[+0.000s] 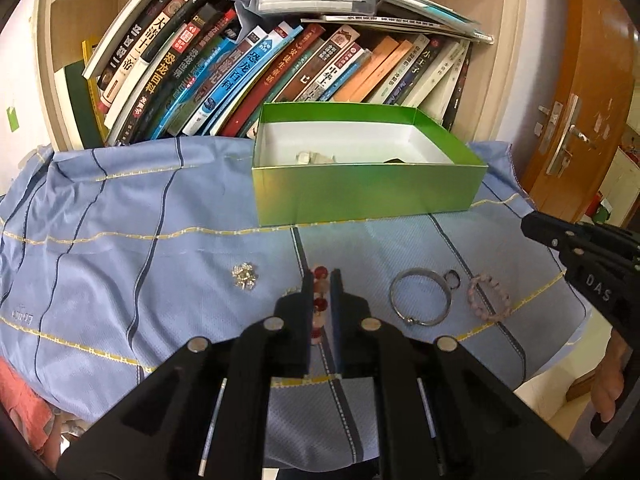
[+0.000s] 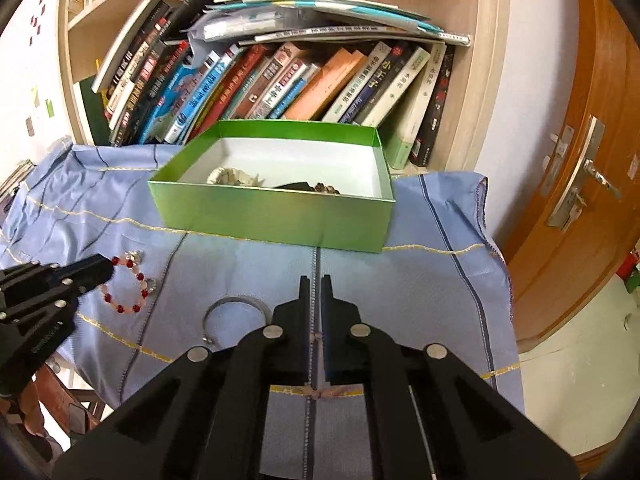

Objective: Organize jewelry

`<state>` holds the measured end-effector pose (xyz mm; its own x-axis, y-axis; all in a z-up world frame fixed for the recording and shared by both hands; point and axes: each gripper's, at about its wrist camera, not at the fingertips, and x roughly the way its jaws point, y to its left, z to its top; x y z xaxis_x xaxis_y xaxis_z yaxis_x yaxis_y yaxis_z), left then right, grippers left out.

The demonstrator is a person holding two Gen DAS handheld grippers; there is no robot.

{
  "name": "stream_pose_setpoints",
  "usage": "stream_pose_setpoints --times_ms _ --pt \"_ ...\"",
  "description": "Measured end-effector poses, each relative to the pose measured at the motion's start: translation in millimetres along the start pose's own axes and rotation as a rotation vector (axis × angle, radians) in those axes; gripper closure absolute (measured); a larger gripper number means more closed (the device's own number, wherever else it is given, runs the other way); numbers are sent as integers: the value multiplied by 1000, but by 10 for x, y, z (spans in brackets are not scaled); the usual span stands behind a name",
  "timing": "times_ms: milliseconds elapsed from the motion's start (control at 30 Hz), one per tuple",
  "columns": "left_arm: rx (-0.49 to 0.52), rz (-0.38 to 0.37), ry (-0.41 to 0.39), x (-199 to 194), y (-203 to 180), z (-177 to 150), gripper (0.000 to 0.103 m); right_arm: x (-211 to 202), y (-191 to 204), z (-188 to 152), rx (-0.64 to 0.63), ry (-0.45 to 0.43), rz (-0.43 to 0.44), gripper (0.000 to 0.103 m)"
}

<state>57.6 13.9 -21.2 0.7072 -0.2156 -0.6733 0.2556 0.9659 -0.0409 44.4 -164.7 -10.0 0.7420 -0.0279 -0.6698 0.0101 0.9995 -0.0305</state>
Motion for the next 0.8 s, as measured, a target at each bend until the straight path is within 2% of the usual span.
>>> stream_pose_setpoints --times_ms 67,167,300,367,433,467,567,700,733,800 --pt "-5 4 10 24 21 -12 94 101 -150 -56 41 41 -14 97" --pt "-10 5 37 104 58 -64 94 250 -285 -180 87 113 10 95" --pt "-17 9 101 322 102 -181 94 431 -195 -340 62 184 20 94" --pt "-24 20 123 411 136 -229 94 524 -133 -388 43 210 17 84" --pt "-35 35 143 481 193 -276 94 570 -90 -421 37 217 15 65" --pt "-41 45 150 501 225 -294 94 586 -69 -435 33 217 15 64" --pt "-49 62 161 540 297 -328 88 589 -39 -440 29 205 17 65" --pt "-23 75 161 567 253 -360 77 586 -22 -445 26 201 38 85" --pt "-16 75 159 571 242 -365 76 585 -14 -444 24 201 44 94" --pt "-7 76 153 572 222 -372 76 575 18 -451 11 196 34 94"
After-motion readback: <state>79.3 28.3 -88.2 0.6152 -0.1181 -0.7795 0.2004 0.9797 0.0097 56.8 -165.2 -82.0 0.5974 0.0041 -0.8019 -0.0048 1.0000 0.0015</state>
